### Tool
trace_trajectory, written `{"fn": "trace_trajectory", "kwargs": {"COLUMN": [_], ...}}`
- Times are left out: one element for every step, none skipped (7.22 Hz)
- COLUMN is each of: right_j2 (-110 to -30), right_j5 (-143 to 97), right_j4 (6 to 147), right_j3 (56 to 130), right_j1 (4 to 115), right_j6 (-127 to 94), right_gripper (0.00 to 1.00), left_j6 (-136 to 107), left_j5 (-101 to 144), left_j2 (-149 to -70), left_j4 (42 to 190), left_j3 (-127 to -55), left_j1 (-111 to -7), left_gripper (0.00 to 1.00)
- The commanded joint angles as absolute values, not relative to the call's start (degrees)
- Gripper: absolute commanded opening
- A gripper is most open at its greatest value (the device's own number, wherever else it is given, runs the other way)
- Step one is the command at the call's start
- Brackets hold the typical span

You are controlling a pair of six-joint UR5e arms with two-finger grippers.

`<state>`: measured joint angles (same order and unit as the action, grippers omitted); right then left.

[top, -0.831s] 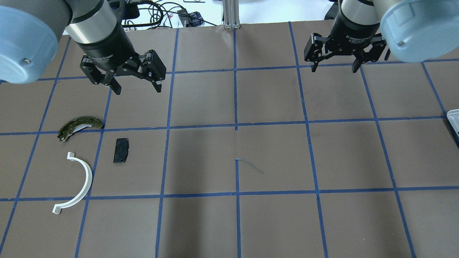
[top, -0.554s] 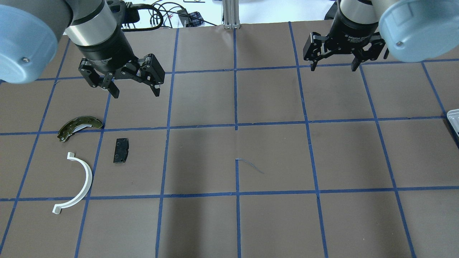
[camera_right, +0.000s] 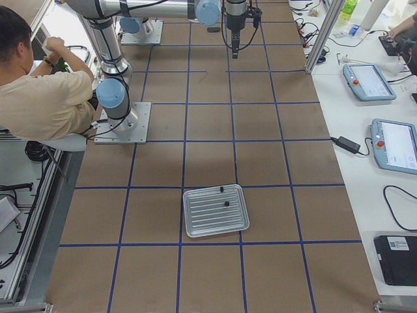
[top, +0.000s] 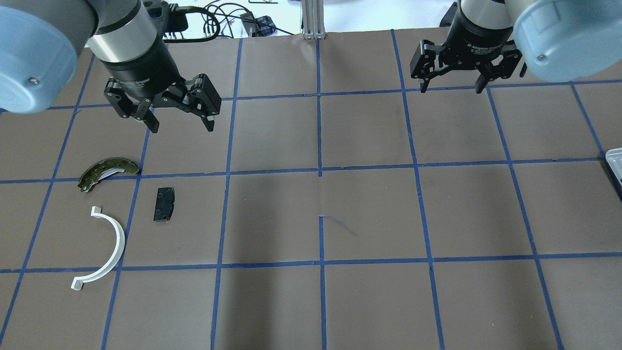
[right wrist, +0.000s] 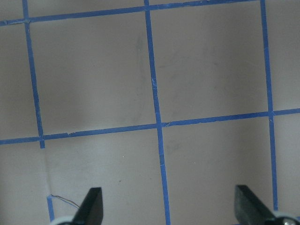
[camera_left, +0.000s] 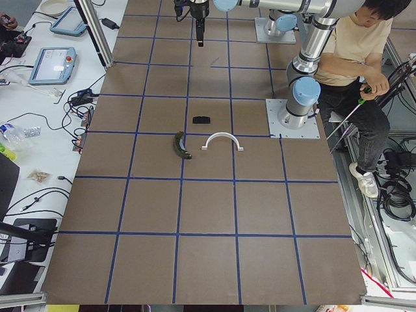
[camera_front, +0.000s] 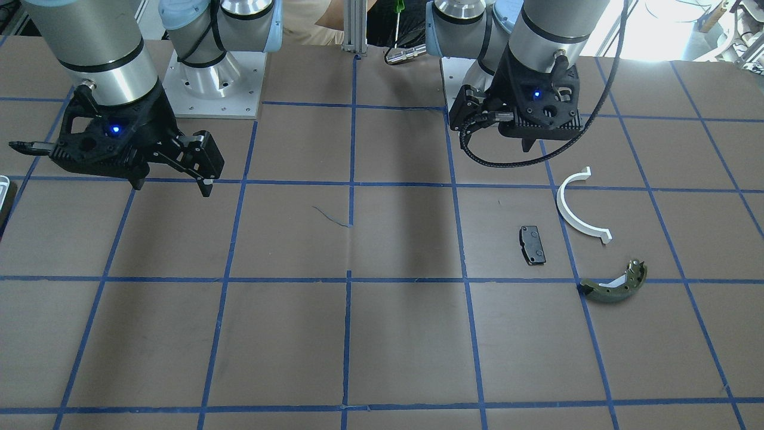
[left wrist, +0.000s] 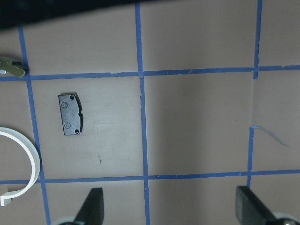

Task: Place bearing gear from tray to pile

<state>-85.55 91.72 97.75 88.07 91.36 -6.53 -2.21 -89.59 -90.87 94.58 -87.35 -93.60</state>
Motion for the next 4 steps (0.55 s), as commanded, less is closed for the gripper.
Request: {"fn": "trace_trajectory", "kwargs": {"right_j2": [-85.43,-85.43,-85.34,-85.17], "right_j5": [91.84,91.76,91.67,91.41], "right_j4": [97.91,97.91,97.91,97.91], "right_j3": [88.15,88.24,88.16,88.24], "right_j1": [91.32,91.32,91.32,91.23], "right_j6": [-6.42,-6.50,-6.42,-6.50], "right_gripper": [1.00,1.00,1.00,1.00], "left_j6": [-2.20,-2.28,-2.37,-2.37], "left_j5": [-89.56,-89.65,-89.65,-89.65], "left_j2": [-90.79,-90.79,-90.70,-90.62], "left_j4": [94.48,94.48,94.40,94.39], "left_j3": [-87.45,-87.45,-87.45,-87.45], "left_j1": [-93.69,-93.69,-93.69,-93.69], "left_gripper": [1.00,1.00,1.00,1.00]}}
